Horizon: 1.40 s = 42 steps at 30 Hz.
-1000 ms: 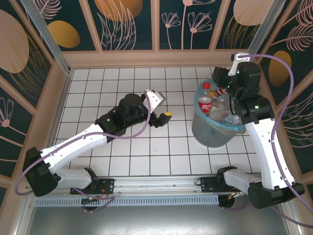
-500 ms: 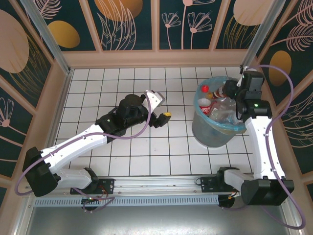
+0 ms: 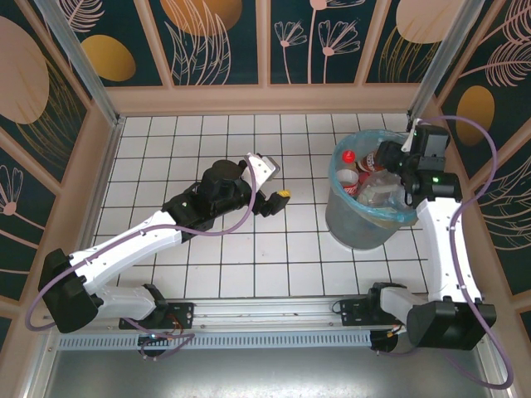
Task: Put the plastic bottles in the bin
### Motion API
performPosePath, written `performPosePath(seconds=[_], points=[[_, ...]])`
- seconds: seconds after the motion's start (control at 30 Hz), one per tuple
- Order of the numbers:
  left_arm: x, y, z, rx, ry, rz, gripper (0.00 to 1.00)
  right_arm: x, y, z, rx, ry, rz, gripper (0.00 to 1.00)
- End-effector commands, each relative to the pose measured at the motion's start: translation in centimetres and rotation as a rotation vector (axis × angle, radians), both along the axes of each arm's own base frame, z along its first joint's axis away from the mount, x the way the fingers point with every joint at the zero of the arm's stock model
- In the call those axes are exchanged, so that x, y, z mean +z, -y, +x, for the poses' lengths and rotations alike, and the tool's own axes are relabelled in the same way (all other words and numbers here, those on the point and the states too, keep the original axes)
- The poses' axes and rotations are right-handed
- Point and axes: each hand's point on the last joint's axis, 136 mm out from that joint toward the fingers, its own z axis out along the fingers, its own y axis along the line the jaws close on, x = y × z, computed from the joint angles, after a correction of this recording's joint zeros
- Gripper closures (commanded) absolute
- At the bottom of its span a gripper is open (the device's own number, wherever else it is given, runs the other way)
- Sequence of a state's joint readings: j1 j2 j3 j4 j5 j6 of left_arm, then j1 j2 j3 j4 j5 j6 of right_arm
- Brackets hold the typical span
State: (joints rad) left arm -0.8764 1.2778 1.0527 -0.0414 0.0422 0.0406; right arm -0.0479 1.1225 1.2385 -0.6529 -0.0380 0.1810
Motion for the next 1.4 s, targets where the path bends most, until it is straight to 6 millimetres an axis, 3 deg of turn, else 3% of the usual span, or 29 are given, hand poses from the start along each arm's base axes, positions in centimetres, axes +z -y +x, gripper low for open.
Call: performPosePath(seconds=[0.0, 0.1, 0.2, 0.37, 0.5, 0.7, 0.83, 0.9, 1.07, 1.23, 1.37], points=[[1.1, -0.1, 0.1, 0.013, 0.021, -0.035, 0.10, 3.9, -0.2, -0.8, -0.009, 0.051, 0.034, 0.38], [1.1, -0.1, 0.1, 0.015, 0.020, -0.036, 0.10, 6.7, -0.5, -2.0, -0.008, 0.112, 0.049, 0.36], [1.2, -0.2, 0.1, 0.018, 0.026, -0.033, 0.10, 7.2, -0.7, -4.2, -0.007, 0.111, 0.053, 0.36], [1.5, -0.3, 0.1, 0.018, 0.041, -0.030, 0.10, 7.4, -1.6, -8.6, 0.028, 0.104, 0.081, 0.52], [1.6, -0.2, 0.3, 0.018, 0.042, -0.028, 0.10, 7.5, -2.9, -10.7, 0.072, 0.112, 0.144, 0.66], [1.5, -0.3, 0.1, 0.021, 0.032, -0.037, 0.10, 3.6, -4.8, -10.5, 0.108, 0.097, 0.294, 0.76], [1.4, -0.5, 0.1, 0.029, 0.034, -0.038, 0.10, -0.7, -5.2, -9.6, 0.097, 0.036, 0.343, 0.76], [1.5, -0.7, 0.2, 0.034, 0.036, -0.036, 0.10, -1.2, -5.0, -9.5, 0.093, 0.026, 0.334, 0.76], [2.0, -0.9, 0.2, 0.043, 0.050, -0.048, 0.10, 2.1, -4.1, -9.4, 0.075, 0.089, 0.262, 0.73], [3.0, -2.1, 1.8, 0.167, 0.071, -0.072, 0.08, 7.7, -2.7, -9.2, 0.041, 0.188, 0.177, 0.42], [4.9, -5.3, 3.9, 0.391, 0.117, -0.118, 0.05, 12.3, -2.8, -8.6, 0.054, 0.288, 0.174, 0.35]])
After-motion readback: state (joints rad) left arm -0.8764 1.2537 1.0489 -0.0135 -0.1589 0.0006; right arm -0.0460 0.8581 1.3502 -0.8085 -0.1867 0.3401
